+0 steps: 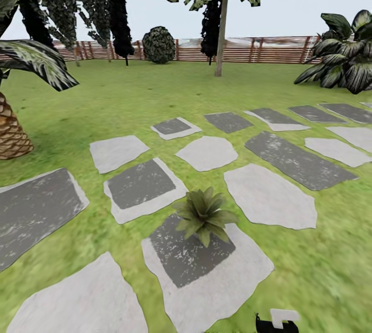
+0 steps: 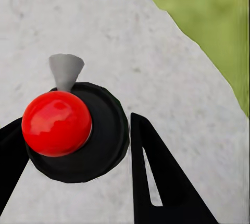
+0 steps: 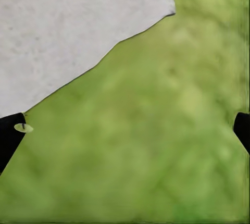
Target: Pick up the pesticide atomizer in the garden and spray insectifuge to fully cover both potted plants in the garden.
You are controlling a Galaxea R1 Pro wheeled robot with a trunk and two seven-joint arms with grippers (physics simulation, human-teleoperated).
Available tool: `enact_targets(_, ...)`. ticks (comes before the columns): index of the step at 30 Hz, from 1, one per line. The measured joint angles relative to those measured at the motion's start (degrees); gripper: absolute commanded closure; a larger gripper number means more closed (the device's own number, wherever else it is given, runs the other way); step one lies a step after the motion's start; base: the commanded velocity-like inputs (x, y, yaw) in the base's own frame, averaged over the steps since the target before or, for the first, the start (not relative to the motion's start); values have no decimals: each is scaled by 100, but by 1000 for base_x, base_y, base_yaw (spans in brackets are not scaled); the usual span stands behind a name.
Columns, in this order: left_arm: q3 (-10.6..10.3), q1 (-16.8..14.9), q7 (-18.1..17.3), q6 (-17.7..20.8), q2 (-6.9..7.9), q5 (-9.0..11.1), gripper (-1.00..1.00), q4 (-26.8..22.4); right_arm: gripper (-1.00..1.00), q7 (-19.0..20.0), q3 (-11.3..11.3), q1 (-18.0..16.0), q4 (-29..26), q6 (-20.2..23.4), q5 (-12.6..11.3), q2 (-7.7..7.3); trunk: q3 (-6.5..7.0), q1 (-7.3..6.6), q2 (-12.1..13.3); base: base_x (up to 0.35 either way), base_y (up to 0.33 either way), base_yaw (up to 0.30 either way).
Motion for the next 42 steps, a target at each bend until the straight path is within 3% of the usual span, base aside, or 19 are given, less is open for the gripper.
enact_targets(9,-1,2,0,0,-1,-4,100,-2,-100,0,-1,1,2,-9,12,-5,-1,0,0,0,0,-45)
enact_targets(15,-128,-7,-77,26,-25,-211,100,-68,-100,0,5,-3,-47,0,39,-27,-1,0,0,0,0,0)
enact_targets(19,-348,-88,-500,72,2,-816,100,-108,-100,13,76,-1,-77,0,90,-56,-1,0,0,0,0,0)
enact_targets(23,-411,-277,-1514,78,29,-1361,100,-138,-100,10,855,-7,-581,9,886,-70,0,0,0,0,0,0)
enact_targets(26,-496,-592,-2563,98,165,-2226,100,-138,-100,213,1122,-6,-948,14,1506,-70,0,0,0,0,0,0)
enact_targets(28,-509,-781,-3005,114,200,-2722,100,-136,-100,809,1161,-5,-1110,19,1884,-72,0,0,0,0,0,0)
enact_targets(30,-532,-930,-3205,109,207,-3257,100,-136,-100,1815,1171,-4,-1504,25,2412,-81,0,0,0,0,0,0)
enact_targets(31,-531,-998,-3247,111,198,-3536,100,-141,-100,2238,1171,-4,-1641,25,2505,-84,0,0,0,0,0,0)
enact_targets(32,-522,-964,-3276,141,166,-3572,100,-172,-100,2268,1142,-36,-1673,58,2533,-52,0,0,0,0,0,0)
enact_targets(35,-519,-884,-3188,163,264,-3583,100,-125,-100,2169,1054,-84,-1654,35,2427,11,0,0,0,0,0,0)
enact_targets(38,-547,-984,-3186,142,347,-3558,100,-177,-100,2158,1023,-93,-1688,10,2397,35,0,0,0,0,0,0)
enact_targets(42,-633,-1116,-3321,123,342,-3608,100,-219,-100,2253,1038,-97,-1724,0,2403,62,0,0,0,0,0,0)
